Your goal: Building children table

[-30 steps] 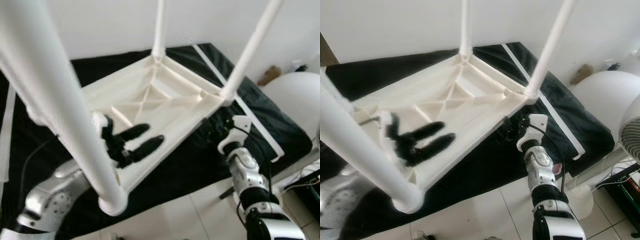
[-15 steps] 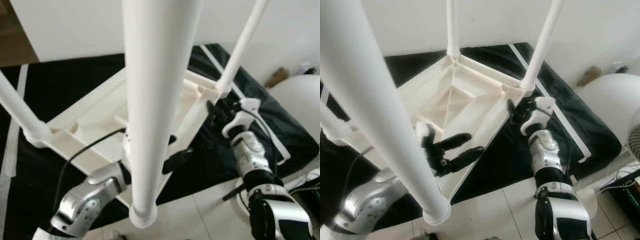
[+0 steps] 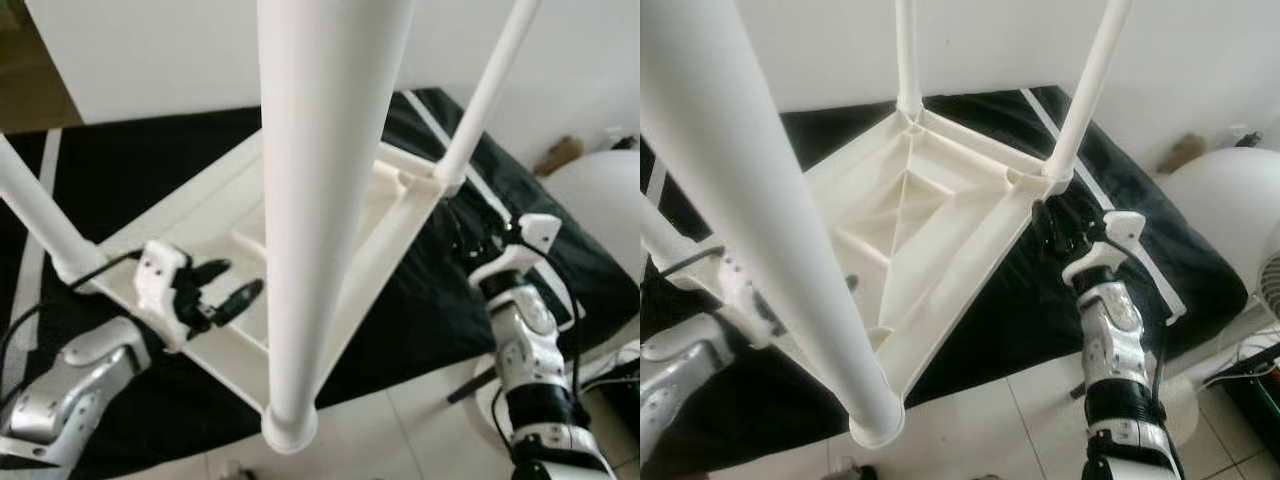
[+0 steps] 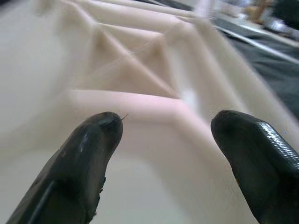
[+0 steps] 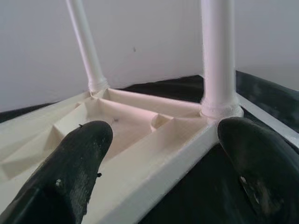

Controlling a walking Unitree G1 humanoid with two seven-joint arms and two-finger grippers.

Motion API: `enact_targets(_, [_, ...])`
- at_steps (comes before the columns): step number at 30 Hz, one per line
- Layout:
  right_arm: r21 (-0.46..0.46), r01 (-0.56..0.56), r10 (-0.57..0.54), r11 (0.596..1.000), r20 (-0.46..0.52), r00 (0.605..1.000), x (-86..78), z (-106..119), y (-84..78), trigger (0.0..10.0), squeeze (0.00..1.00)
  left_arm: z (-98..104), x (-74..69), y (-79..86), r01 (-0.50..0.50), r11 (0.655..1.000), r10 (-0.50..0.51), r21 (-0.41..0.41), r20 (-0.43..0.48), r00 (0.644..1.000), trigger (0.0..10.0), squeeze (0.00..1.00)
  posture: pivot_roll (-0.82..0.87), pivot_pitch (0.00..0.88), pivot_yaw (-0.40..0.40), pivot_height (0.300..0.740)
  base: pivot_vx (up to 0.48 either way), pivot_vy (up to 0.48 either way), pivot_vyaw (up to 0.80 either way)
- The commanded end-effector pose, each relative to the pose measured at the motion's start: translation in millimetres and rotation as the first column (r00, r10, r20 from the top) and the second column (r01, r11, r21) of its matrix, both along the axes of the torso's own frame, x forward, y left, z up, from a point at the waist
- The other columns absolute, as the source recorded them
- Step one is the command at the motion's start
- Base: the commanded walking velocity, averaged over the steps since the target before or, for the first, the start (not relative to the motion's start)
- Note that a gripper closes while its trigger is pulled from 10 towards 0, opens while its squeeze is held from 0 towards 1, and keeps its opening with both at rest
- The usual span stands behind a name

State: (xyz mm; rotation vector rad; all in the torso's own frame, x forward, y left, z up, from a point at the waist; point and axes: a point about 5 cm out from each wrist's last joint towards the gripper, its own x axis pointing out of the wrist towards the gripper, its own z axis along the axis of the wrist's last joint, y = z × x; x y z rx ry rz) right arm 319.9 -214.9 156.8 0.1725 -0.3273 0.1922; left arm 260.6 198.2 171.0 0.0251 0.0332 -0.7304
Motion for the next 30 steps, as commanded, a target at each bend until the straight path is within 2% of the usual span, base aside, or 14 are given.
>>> enact_targets(1, [-0.006,0.007,-0.007,1.0,-0.009,1.0,-6.0,-0.8,-6.4,10.0,0.0,3.0,-11.2,7.3,0.21,0.976,-0.212,0.051,0.035,0.977,10.0,0.0,0.02,0.099,-0.037,0.74,0.0,0.0,0.0])
enact_targets(3, [-0.009,0.012,-0.012,1.0,-0.018,1.0,-12.3,-2.3,-11.5,10.0,0.0,5.3,-16.0,20.6,0.194,0.975,-0.201,0.108,0.067,0.977,10.0,0.0,0.02,0.099,-0.037,0.74,0.0,0.0,0.0])
enact_targets(4, [-0.009,0.012,-0.012,1.0,-0.018,1.0,-12.3,-2.3,-11.5,10.0,0.0,5.3,-16.0,20.6,0.194,0.975,-0.201,0.108,0.067,0.977,10.0,0.0,0.02,0.099,-0.037,0.74,0.0,0.0,0.0])
enact_targets(5, [-0.006,0.013,-0.013,1.0,-0.027,1.0,-16.1,-3.0,-13.4,10.0,0.0,5.6,-21.4,25.9,0.2,0.966,-0.218,0.167,0.1,0.971,10.0,0.0,0.02,0.092,-0.035,0.74,0.0,0.0,0.0])
enact_targets(6, [-0.006,0.013,-0.013,1.0,-0.027,1.0,-16.1,-3.0,-13.4,10.0,0.0,5.6,-21.4,25.9,0.2,0.966,-0.218,0.167,0.1,0.971,10.0,0.0,0.02,0.092,-0.035,0.74,0.0,0.0,0.0])
enact_targets(9, [-0.005,0.011,-0.011,1.0,-0.042,0.999,-21.3,-4.0,-15.5,10.0,0.0,1.5,-27.0,33.5,0.219,0.942,-0.25,0.255,0.099,0.963,10.0,0.0,0.03,0.088,-0.039,0.74,0.0,0.0,0.0])
enact_targets(10, [-0.008,0.005,-0.005,1.0,-0.048,0.999,-22.7,-4.1,-15.2,10.0,0.0,-0.3,-27.7,35.8,0.244,0.931,-0.272,0.272,0.07,0.96,10.0,0.0,0.03,0.083,-0.043,0.74,0.0,0.0,0.0])
enact_targets(17, [-0.019,-0.02,0.019,1.0,-0.053,0.998,-22.7,-0.1,-12.9,10.0,0.0,-1.2,-29.9,43.7,0.3,0.887,-0.338,0.35,0.051,0.94,10.0,0.0,0.04,0.071,-0.046,0.74,0.0,0.0,0.0])
enact_targets(19, [-0.027,-0.026,0.025,0.999,-0.05,0.998,-23.2,2.2,-13.3,10.0,0.0,-8.4,-42.3,40.1,0.377,0.85,-0.413,0.368,0.02,0.911,10.0,0.0,0.04,0.068,-0.041,0.74,0.0,0.0,0.0])
enact_targets(23, [-0.01,-0.012,0.011,1.0,-0.051,0.999,-25.2,3.8,-14.7,10.0,0.0,-15.8,-52.4,34.1,0.449,0.822,-0.476,0.35,-0.012,0.88,10.0,0.0,0.04,0.068,-0.042,0.74,0.0,0.0,0.0])
enact_targets(24, [-0.01,-0.012,0.011,1.0,-0.051,0.999,-25.2,3.8,-14.7,10.0,0.0,-15.8,-52.4,34.1,0.449,0.822,-0.476,0.35,-0.012,0.88,10.0,0.0,0.04,0.068,-0.042,0.74,0.0,0.0,0.0])
enact_targets(26, [-0.006,-0.017,0.017,1.0,-0.059,0.998,-27.7,2.8,-12.4,10.0,0.0,-23.3,-54.3,35.9,0.496,0.773,-0.514,0.396,-0.066,0.855,10.0,0.0,0.04,0.068,-0.04,0.74,0.0,0.0,0.0])
enact_targets(27, [-0.006,-0.017,0.017,1.0,-0.059,0.998,-27.7,2.8,-12.4,10.0,0.0,-23.3,-54.3,35.9,0.496,0.773,-0.514,0.396,-0.066,0.855,10.0,0.0,0.04,0.068,-0.04,0.74,0.0,0.0,0.0])
enact_targets(30, [-0.007,-0.022,0.022,1.0,-0.064,0.998,-29.6,2.1,-11.2,10.0,0.0,-30.0,-50.3,40.7,0.501,0.737,-0.514,0.453,-0.106,0.851,10.0,0.0,0.03,0.071,-0.032,0.74,0.0,0.0,0.0])
